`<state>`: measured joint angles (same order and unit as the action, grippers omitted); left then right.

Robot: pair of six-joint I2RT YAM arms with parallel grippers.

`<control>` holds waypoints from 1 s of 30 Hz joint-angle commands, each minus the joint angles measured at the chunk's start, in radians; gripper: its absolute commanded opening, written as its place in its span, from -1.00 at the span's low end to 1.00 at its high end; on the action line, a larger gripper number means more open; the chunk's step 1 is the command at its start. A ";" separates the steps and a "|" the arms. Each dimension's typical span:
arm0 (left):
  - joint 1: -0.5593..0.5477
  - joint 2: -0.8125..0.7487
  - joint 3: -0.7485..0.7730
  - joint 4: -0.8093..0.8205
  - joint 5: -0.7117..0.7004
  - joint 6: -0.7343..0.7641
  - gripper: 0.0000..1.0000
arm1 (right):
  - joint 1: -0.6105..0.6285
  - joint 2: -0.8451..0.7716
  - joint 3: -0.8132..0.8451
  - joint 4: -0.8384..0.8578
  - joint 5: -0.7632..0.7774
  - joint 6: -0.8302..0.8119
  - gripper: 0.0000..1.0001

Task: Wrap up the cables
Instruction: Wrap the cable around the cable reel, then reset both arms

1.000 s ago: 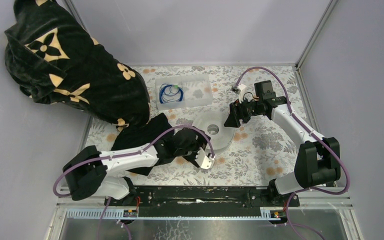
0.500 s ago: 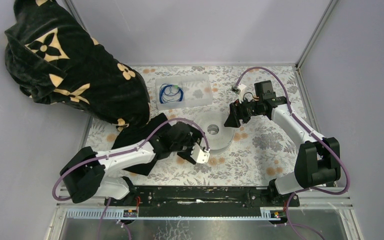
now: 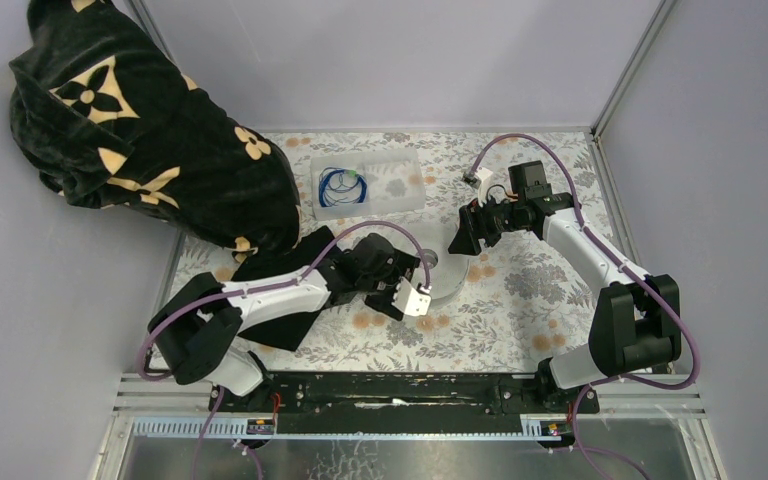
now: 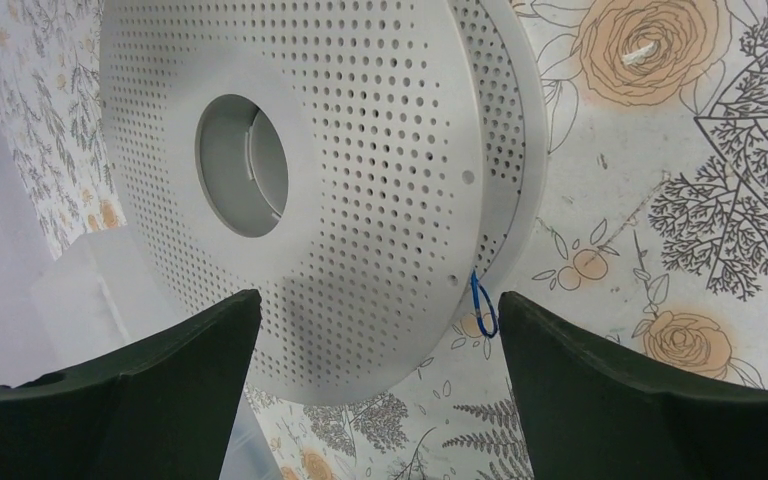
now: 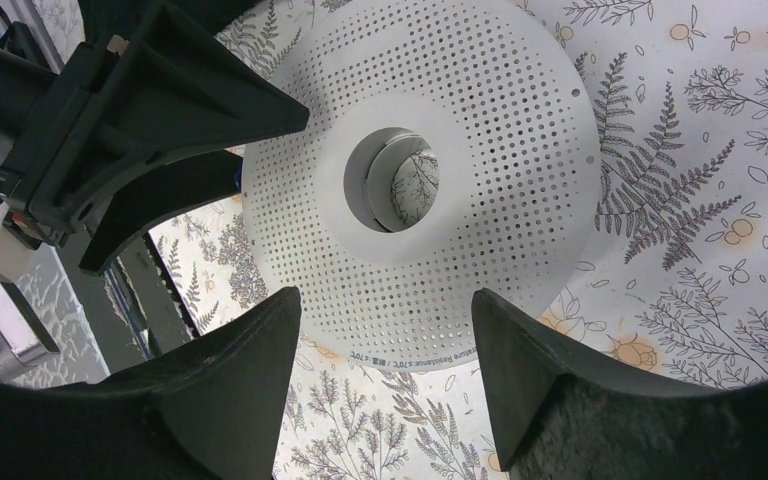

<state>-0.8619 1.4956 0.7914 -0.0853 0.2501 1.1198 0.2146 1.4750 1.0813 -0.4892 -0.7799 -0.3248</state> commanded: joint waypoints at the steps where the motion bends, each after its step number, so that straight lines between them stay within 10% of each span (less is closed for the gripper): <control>1: 0.008 0.025 0.031 0.078 0.012 -0.024 0.88 | -0.007 -0.002 -0.001 -0.009 -0.025 -0.020 0.42; 21: -0.010 0.057 -0.071 0.284 -0.076 0.201 0.69 | -0.007 0.003 0.000 -0.015 -0.032 -0.023 0.42; 30: -0.015 -0.039 -0.028 0.029 0.017 0.096 0.96 | -0.007 -0.002 0.002 -0.013 -0.032 -0.021 0.42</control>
<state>-0.8707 1.5242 0.7345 0.0479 0.2100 1.2663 0.2146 1.4750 1.0813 -0.4923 -0.7799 -0.3336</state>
